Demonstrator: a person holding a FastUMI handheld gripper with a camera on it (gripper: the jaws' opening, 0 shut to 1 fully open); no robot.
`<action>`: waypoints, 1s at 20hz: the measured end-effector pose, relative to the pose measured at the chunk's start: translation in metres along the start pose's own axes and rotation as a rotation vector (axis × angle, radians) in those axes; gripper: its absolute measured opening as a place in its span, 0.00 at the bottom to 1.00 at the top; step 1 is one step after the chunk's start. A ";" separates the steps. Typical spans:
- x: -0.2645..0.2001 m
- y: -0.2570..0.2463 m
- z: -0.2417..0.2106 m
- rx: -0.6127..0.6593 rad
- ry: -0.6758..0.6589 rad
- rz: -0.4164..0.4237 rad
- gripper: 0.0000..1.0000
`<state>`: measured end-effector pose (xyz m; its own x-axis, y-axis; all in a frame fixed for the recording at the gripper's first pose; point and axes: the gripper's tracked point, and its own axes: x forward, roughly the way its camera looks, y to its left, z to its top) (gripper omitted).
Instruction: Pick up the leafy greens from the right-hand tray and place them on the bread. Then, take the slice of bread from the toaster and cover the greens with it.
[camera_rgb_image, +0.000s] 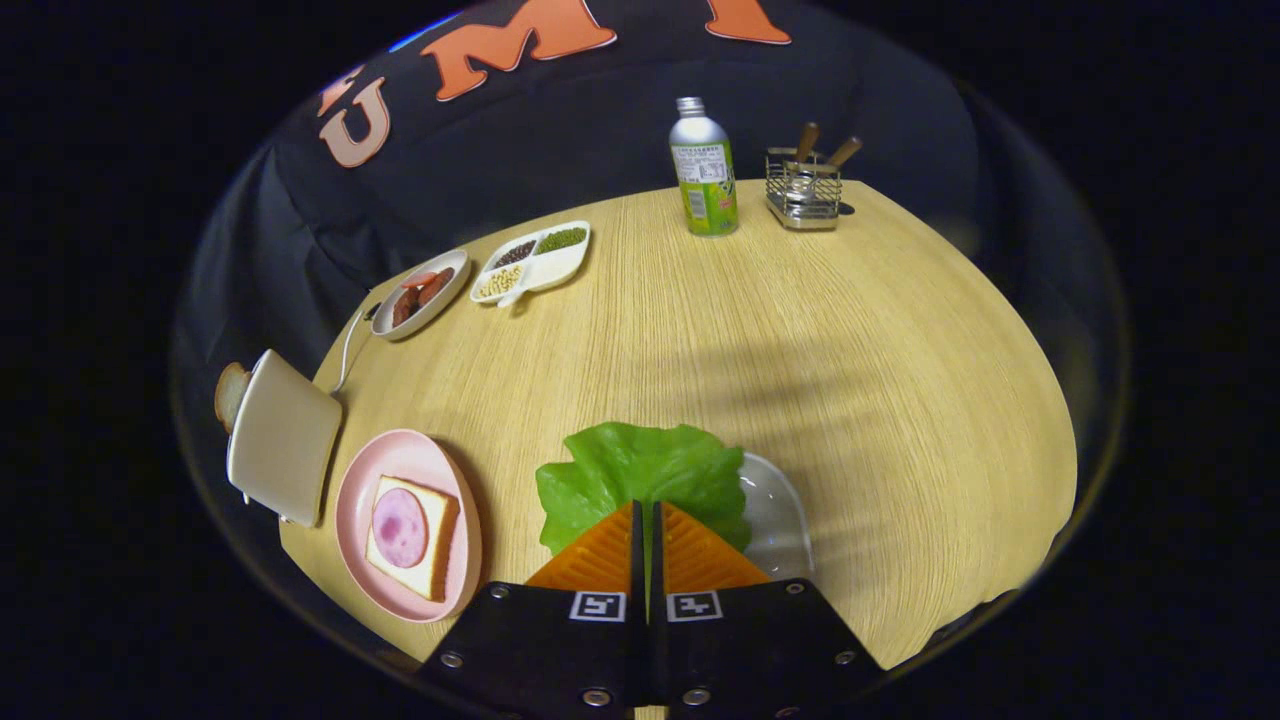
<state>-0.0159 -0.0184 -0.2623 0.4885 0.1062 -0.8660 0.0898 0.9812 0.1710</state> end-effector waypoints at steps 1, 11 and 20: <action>-0.004 0.005 0.005 -0.003 -0.017 0.015 0.01; 0.008 0.009 -0.018 -0.183 0.034 -0.055 0.38; 0.027 -0.008 -0.026 -0.206 0.066 -0.145 0.49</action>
<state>-0.0262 -0.0187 -0.2992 0.4253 -0.0342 -0.9044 -0.0275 0.9983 -0.0507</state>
